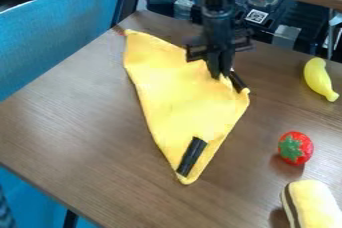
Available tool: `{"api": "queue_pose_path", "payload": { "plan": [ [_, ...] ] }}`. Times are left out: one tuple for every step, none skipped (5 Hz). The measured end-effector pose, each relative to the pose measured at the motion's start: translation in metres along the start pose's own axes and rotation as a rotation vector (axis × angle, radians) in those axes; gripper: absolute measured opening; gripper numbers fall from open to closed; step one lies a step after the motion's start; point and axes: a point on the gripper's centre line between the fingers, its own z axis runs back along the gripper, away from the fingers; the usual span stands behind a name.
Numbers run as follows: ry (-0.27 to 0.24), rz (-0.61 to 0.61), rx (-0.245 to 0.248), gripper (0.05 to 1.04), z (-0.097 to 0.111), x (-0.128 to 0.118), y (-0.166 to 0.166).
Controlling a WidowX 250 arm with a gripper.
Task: Folding the clothes from left to right
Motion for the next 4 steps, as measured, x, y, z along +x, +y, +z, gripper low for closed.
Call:
{"api": "queue_pose_path", "payload": {
  "plan": [
    [0.006,-0.006,-0.007,0.489,-0.01,-0.005,0.002],
    [-0.011,-0.112,-0.038,0.794,-0.003,-0.024,0.0],
    [-0.083,-0.217,-0.112,0.999,0.025,-0.031,-0.002],
    [-0.21,-0.381,-0.201,1.003,0.076,-0.031,0.012]
  ]
}}
